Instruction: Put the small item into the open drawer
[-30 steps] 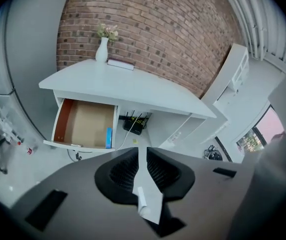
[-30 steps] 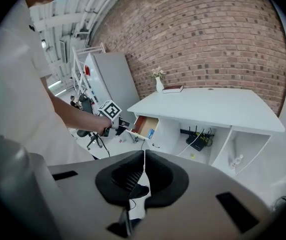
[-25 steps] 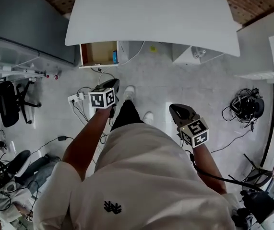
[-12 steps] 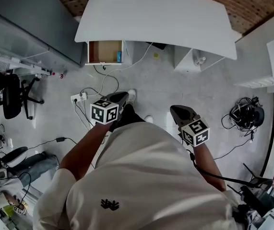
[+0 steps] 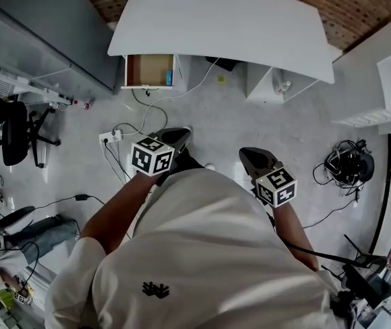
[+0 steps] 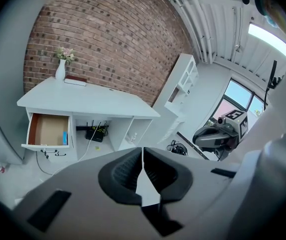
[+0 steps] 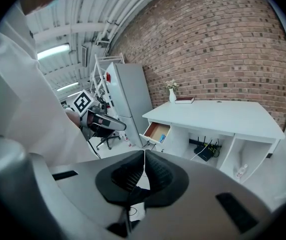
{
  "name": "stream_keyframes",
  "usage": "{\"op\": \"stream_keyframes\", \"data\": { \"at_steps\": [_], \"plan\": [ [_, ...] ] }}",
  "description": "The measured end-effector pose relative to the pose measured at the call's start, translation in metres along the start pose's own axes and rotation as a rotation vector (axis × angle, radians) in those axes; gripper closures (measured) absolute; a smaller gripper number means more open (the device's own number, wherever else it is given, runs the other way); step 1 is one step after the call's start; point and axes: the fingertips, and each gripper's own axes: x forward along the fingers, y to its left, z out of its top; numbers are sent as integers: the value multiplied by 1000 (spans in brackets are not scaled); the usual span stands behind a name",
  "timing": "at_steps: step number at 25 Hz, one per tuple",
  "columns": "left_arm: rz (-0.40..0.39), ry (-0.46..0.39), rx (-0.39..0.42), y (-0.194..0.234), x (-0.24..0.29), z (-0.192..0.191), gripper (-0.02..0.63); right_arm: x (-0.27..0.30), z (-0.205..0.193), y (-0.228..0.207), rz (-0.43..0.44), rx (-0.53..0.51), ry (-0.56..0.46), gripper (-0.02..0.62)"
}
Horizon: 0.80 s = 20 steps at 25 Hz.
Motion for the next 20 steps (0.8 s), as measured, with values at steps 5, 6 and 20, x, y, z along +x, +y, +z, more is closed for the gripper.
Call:
{"op": "stream_keyframes", "data": {
  "at_steps": [5,6,20],
  "plan": [
    [-12,9,17,-8,-1,-3,575,-7,-4,0,-10,6,-1,563],
    [-12,10,19,-9,-2,-4,575,-8,-4,0,-11,4,-1,563],
    [-15,2,-2,-8,-5,-13,575,-3,-4,10,-1,-18,-8,566]
  ]
}}
